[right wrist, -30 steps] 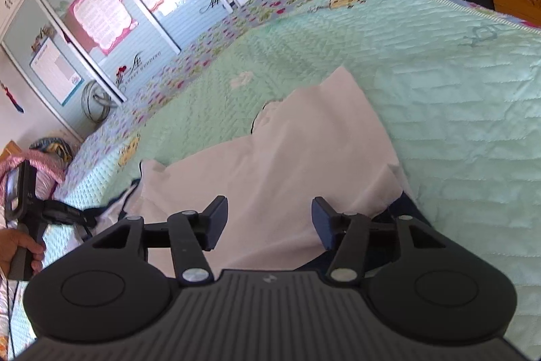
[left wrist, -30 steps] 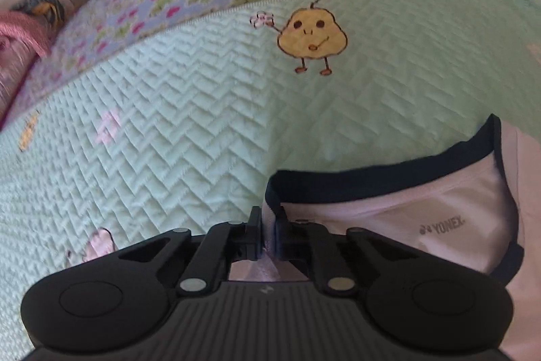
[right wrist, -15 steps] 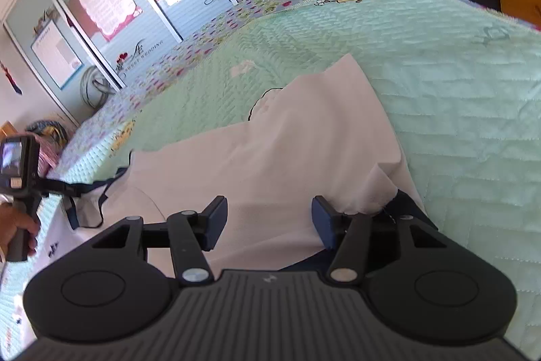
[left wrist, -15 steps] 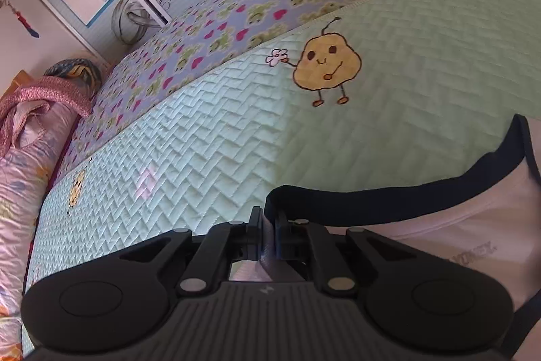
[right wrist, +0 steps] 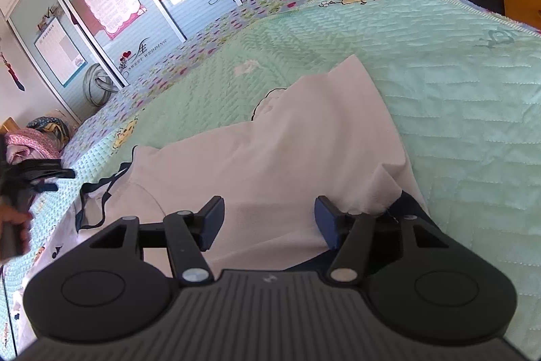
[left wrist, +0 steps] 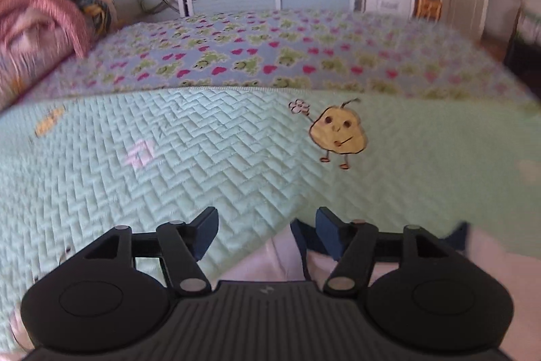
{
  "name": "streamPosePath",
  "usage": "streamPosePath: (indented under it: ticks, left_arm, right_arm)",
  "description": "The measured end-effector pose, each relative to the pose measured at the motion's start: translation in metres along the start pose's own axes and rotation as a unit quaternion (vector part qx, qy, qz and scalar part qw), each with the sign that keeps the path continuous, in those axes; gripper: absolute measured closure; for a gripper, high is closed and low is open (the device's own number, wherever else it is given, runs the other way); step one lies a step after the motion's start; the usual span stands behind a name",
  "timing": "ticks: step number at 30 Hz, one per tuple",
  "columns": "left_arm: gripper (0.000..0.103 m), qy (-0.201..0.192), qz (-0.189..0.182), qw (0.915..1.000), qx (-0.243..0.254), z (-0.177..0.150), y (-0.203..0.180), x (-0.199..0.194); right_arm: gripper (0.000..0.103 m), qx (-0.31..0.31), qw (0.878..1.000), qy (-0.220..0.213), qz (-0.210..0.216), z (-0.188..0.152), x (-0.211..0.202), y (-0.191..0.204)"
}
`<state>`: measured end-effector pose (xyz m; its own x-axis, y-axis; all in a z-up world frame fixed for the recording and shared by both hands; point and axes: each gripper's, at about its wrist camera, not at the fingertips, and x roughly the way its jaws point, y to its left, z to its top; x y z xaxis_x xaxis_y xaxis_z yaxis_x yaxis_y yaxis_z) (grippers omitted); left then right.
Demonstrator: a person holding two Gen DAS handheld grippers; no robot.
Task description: Fold clothes
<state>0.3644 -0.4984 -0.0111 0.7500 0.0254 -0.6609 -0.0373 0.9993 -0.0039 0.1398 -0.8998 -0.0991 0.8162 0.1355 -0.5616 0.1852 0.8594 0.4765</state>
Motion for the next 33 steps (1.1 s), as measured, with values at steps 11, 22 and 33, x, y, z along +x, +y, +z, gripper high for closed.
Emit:
streamPosePath:
  ticks: [11,22,33]
  left_arm:
    - [0.026,-0.024,0.102,0.9924,-0.064,-0.081,0.172,-0.125]
    - [0.026,0.068,0.046,0.9582,-0.274,-0.141,0.256,-0.093]
    - [0.096,0.007,0.019,0.9844,-0.175,-0.105,0.213,-0.088]
  right_arm:
    - [0.023,-0.058,0.998,-0.004,-0.015,-0.007,0.005,0.019]
    - [0.017,-0.1,0.994,-0.011,-0.031,-0.013,0.01,0.028]
    - [0.015,-0.116,0.992,-0.014,-0.039,-0.016,0.012,0.032]
